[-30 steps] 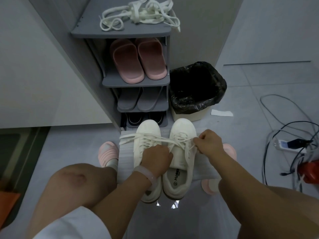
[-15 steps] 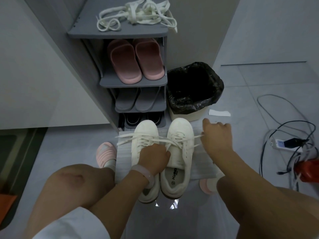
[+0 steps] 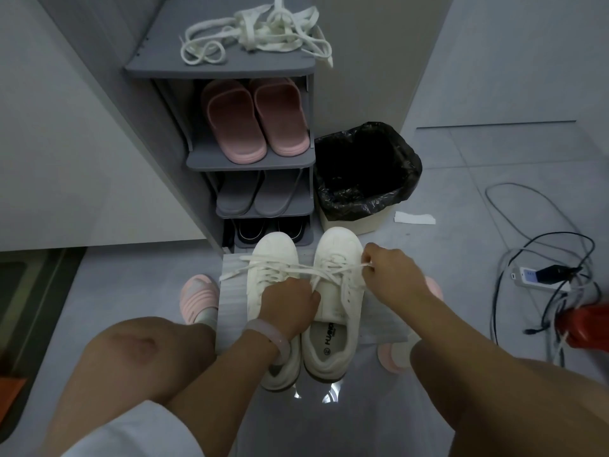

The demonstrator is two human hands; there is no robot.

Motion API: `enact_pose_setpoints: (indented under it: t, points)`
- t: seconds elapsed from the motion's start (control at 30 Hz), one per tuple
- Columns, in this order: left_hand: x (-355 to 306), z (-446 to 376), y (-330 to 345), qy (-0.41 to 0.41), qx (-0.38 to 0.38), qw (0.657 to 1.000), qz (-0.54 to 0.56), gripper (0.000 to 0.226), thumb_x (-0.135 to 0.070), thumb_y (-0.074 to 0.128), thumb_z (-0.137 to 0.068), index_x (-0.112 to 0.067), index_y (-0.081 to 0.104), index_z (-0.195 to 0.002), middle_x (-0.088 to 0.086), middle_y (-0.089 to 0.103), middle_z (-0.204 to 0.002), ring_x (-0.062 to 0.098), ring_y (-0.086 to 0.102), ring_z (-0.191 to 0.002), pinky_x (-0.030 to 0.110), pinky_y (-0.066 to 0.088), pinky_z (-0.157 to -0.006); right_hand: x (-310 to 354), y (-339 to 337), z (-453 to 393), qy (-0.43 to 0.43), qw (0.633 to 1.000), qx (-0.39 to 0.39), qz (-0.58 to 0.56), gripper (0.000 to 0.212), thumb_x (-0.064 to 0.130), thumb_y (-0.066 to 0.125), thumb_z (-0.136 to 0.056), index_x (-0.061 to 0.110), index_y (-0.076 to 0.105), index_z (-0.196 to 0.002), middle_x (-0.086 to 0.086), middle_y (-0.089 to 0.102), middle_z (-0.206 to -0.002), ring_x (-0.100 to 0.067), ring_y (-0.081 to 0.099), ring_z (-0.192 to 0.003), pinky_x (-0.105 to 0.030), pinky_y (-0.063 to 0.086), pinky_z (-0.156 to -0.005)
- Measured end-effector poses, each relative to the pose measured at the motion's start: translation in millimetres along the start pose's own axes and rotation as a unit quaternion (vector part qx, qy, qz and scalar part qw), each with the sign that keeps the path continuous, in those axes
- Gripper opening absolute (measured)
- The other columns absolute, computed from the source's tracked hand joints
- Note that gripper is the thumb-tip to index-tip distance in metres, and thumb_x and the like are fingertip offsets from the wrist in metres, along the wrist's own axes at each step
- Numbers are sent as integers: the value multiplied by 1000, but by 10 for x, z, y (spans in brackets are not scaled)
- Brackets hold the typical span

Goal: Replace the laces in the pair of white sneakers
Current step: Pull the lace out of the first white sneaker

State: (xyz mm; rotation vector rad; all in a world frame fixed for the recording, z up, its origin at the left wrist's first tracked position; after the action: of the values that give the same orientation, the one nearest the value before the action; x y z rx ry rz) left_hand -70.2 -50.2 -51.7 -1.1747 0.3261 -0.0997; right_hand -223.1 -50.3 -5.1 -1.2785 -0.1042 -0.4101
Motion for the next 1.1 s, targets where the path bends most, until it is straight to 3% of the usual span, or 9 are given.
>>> enact_pose_setpoints:
  t: [0.1, 0.17, 0.27, 0.43, 0.57, 0.63, 0.8, 1.03, 1.1]
  points:
    - [-1, 5, 6, 2, 3, 1000, 7, 36, -32, 34, -97, -5, 58, -102, 12, 61, -108, 28, 59, -95, 30, 37, -71, -164, -256, -47, 10, 990, -81, 117, 10, 11, 48, -88, 10, 52, -97, -6, 53, -76, -27, 52, -68, -28, 36, -58]
    - [5, -2, 9, 1, 4, 1000, 11, 37, -32, 34, -97, -5, 57, -104, 12, 60, -109, 28, 59, -96, 31, 38, -73, -437, -232, -60, 93, 992, -75, -47, 7, 11, 55, -88, 9, 56, -94, -8, 57, -79, -24, 51, -68, -27, 38, -60]
    - [25, -10, 6, -4, 3, 1000, 10, 37, -33, 34, -97, -5, 57, -104, 12, 60, -109, 28, 59, -97, 31, 37, -73, -707, 18, -3, 231, 905, 9, -356, 10, 7, 63, -83, 6, 63, -93, -9, 56, -75, -20, 49, -60, -26, 42, -55]
    - [19, -13, 6, -2, 2, 1000, 15, 38, -33, 34, -97, -4, 57, -103, 13, 60, -109, 28, 59, -96, 29, 35, -71, -775, -362, -135, 127, 990, -18, -54, 25, 19, 69, -79, 13, 60, -101, -9, 59, -96, -20, 50, -78, -26, 37, -68]
    - [26, -1, 8, -1, 4, 1000, 16, 37, -33, 33, -98, -4, 56, -104, 12, 60, -109, 27, 58, -97, 30, 39, -76, -658, -326, -104, 72, 996, -21, 55, 32, 20, 60, -86, 11, 54, -116, -14, 58, -107, -31, 56, -95, -31, 40, -70]
    - [32, 0, 12, -1, 5, 1000, 17, 37, -32, 33, -98, -4, 56, -103, 12, 60, -109, 27, 58, -97, 31, 40, -77, -439, -152, -79, -10, 998, 29, 55, 42, 21, 61, -85, 16, 49, -125, -10, 51, -122, -29, 50, -110, -33, 41, -84]
    - [23, 4, -2, 1, 3, 1000, 11, 37, -31, 34, -97, -3, 57, -103, 13, 60, -108, 28, 58, -97, 31, 41, -77, 178, 23, 118, -213, 972, -1, 98, 37, 35, 58, -87, 28, 54, -123, 4, 37, -137, -16, 26, -130, -28, 21, -101]
    - [29, 5, -2, 3, -6, 1000, 6, 37, -31, 34, -97, -4, 57, -102, 13, 61, -107, 28, 58, -96, 30, 40, -74, 301, 262, 116, -199, 968, -10, 155, 32, 25, 44, -94, 20, 55, -123, 0, 42, -132, -19, 33, -127, -30, 27, -99]
    - [45, 0, 1, 0, -8, 1000, 1, 37, -32, 34, -97, -4, 58, -101, 12, 61, -106, 27, 59, -94, 30, 38, -71, 87, 25, 21, -123, 984, -58, 114, 29, 17, 46, -92, 18, 61, -118, -2, 51, -126, -23, 42, -120, -32, 35, -93]
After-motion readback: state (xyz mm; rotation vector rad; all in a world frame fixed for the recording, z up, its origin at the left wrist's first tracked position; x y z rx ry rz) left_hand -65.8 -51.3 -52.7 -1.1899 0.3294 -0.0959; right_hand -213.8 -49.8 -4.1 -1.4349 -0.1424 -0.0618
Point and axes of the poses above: each hand's wrist, its own z-axis away from the middle knuckle, its own y-axis out of the palm, x = y × z, the point moved 10 cm from there along -z, towards the middle knuckle
